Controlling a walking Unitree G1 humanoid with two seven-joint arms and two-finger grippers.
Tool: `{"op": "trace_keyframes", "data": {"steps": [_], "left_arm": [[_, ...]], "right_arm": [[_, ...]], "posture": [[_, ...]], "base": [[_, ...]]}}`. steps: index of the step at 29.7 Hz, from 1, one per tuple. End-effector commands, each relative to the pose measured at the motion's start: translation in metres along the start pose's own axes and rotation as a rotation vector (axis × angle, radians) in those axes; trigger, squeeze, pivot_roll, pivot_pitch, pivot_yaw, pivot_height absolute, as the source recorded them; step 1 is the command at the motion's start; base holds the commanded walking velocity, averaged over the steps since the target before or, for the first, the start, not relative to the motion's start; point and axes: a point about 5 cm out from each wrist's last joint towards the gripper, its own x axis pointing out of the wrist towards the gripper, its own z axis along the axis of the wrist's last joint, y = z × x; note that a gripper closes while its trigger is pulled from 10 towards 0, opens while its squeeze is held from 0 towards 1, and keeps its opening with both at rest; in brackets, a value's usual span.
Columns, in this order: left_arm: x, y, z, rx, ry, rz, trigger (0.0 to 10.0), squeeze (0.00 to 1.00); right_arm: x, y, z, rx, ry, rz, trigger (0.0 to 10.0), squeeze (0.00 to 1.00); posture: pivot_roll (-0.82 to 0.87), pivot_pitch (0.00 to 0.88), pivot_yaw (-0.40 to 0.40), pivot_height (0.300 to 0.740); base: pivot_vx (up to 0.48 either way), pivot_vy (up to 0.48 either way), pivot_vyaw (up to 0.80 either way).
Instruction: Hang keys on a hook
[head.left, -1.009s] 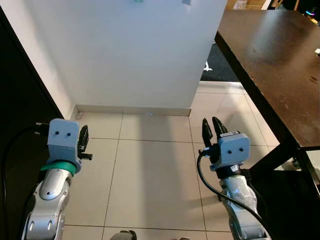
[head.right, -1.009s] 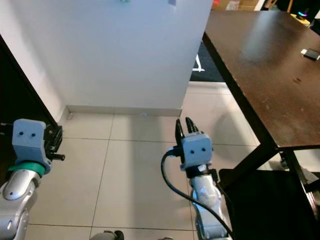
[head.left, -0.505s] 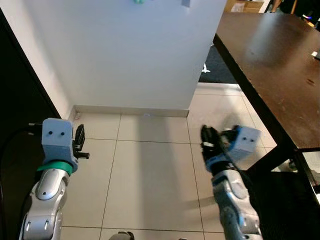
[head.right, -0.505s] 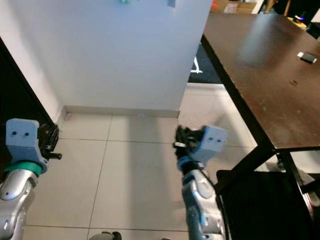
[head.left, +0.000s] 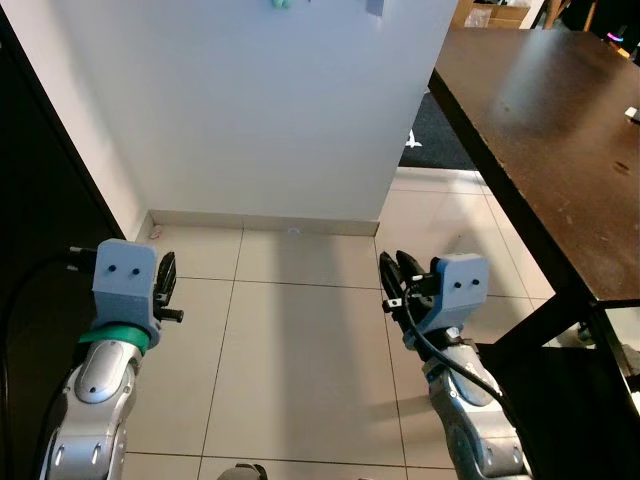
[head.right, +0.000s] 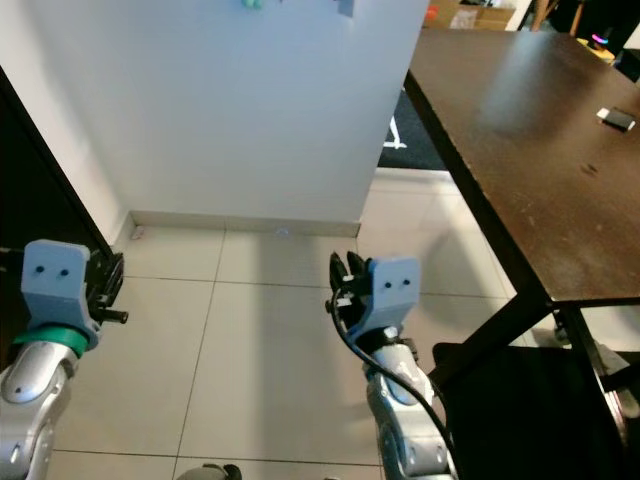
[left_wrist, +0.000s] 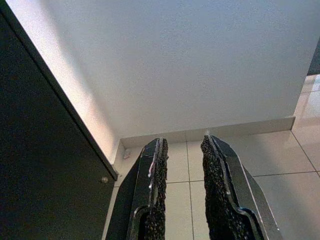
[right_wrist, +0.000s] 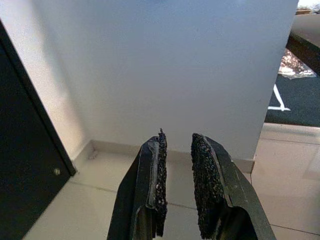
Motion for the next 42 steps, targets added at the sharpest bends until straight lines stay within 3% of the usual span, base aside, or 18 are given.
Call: {"op": "trace_keyframes", "data": {"steps": [1,25,42], "left_arm": [[0.0015,-0.0013,-0.0027,-0.04,0.02,0.004,10.0,0.0],[0.011,-0.0003,-0.0016,-0.073,0.011,0.014,10.0,0.0],[0.009,-0.0021,-0.0043,-0.075,0.016,0.012,10.0,0.0]], "right_arm": [[0.0012,-0.0038,-0.0018,0.018,-0.006,-0.015,10.0,0.0],[0.0027,-0.0067,0.0012,0.019,-0.035,-0.026,10.0,0.0],[0.0059,-0.0053,-0.0042,0.036,-0.01,0.005,10.0,0.0]], "posture": [[0.06,0.018,0.021,0.74],[0.06,0.0,0.032,0.74],[0.07,0.0,0.02,0.74]], "base": [[0.0,0.0,0.0],[0.0,0.0,0.0],[0.0,0.0,0.0]]}}
